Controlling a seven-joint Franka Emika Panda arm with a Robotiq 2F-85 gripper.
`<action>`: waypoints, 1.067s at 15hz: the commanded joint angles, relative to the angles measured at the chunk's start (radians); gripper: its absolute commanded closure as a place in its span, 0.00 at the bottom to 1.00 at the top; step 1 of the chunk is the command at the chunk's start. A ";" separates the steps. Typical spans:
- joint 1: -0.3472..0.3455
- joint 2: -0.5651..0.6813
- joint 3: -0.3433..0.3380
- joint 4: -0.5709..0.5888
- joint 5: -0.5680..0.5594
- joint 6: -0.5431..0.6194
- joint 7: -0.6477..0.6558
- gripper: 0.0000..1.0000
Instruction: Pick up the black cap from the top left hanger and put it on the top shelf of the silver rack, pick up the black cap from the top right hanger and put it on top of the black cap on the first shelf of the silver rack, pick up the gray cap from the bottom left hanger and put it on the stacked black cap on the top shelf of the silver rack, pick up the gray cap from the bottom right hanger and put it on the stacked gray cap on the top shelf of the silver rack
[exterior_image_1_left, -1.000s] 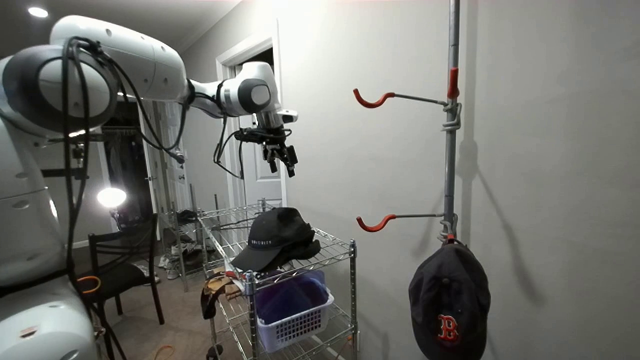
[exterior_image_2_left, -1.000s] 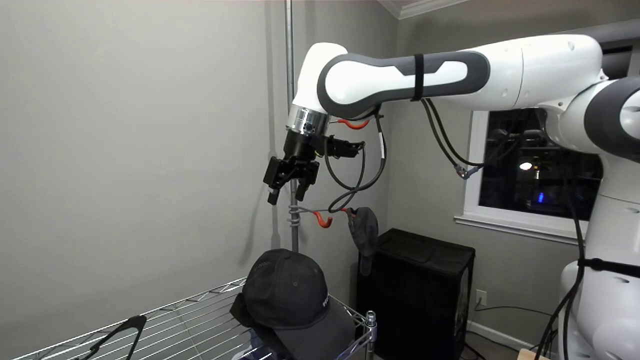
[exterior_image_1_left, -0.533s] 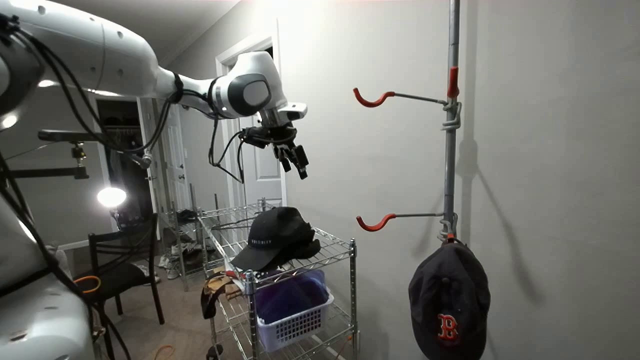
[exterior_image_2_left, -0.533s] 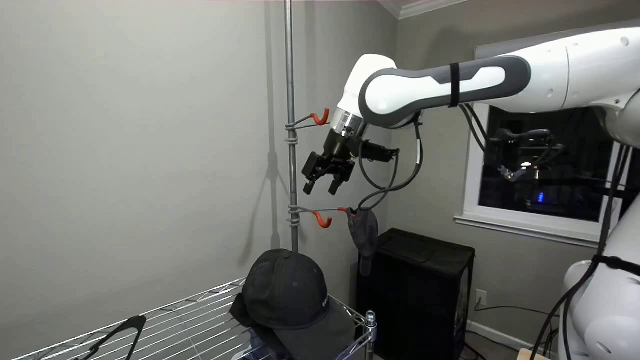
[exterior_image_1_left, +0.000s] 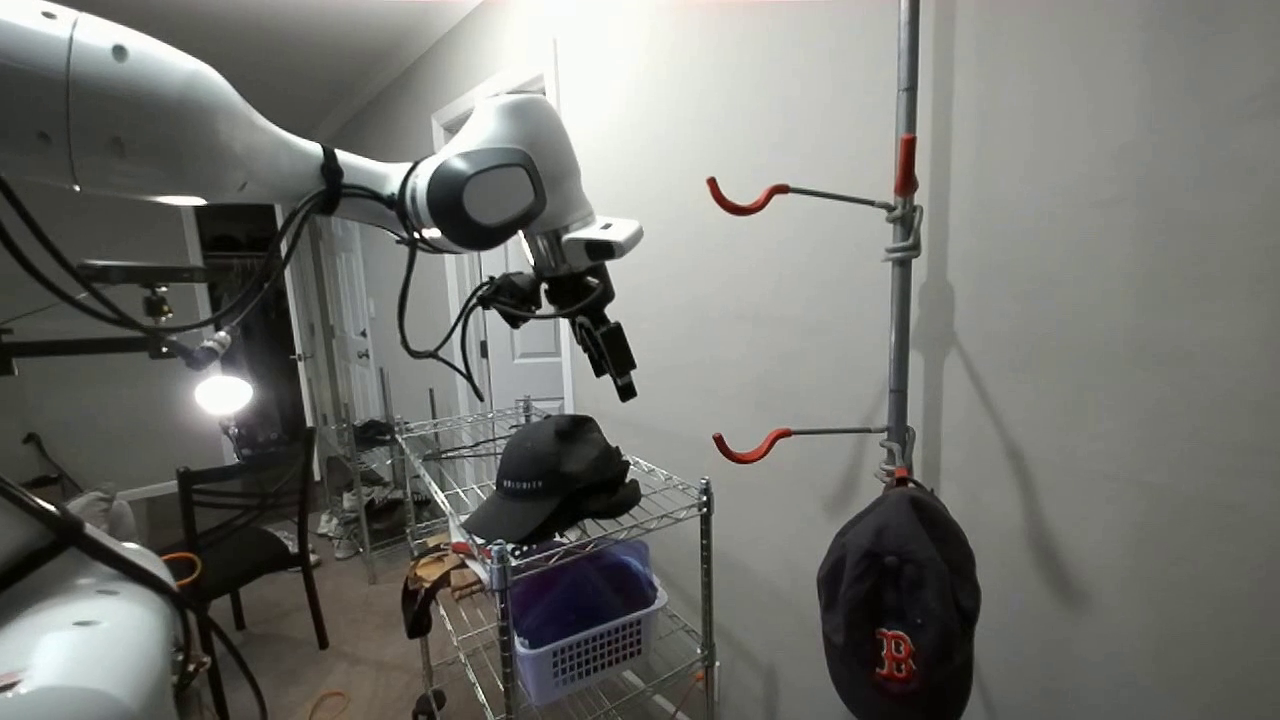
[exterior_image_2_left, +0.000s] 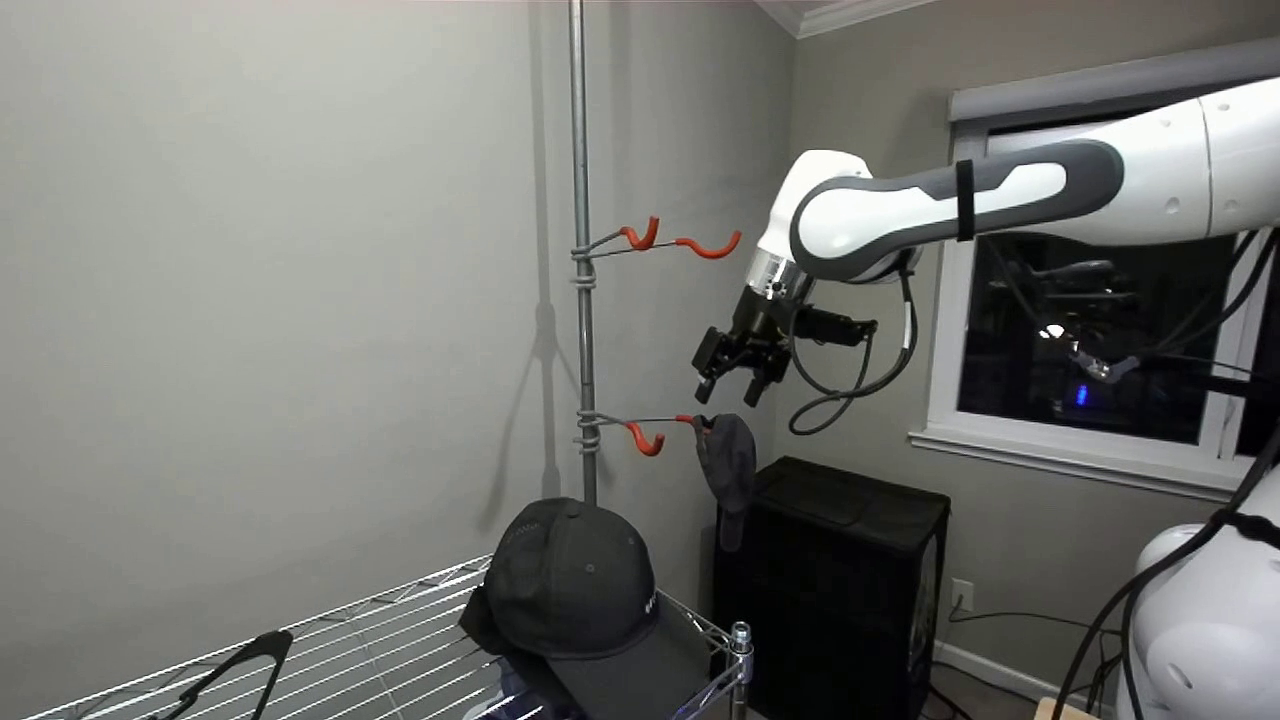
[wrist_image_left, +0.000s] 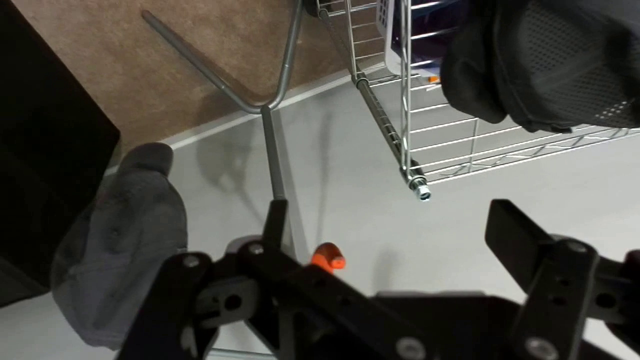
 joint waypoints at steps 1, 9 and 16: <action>-0.059 -0.016 -0.040 -0.073 0.016 0.047 -0.020 0.00; -0.151 0.131 -0.173 -0.070 0.009 0.147 -0.124 0.00; -0.182 0.335 -0.240 0.005 0.017 0.268 -0.237 0.00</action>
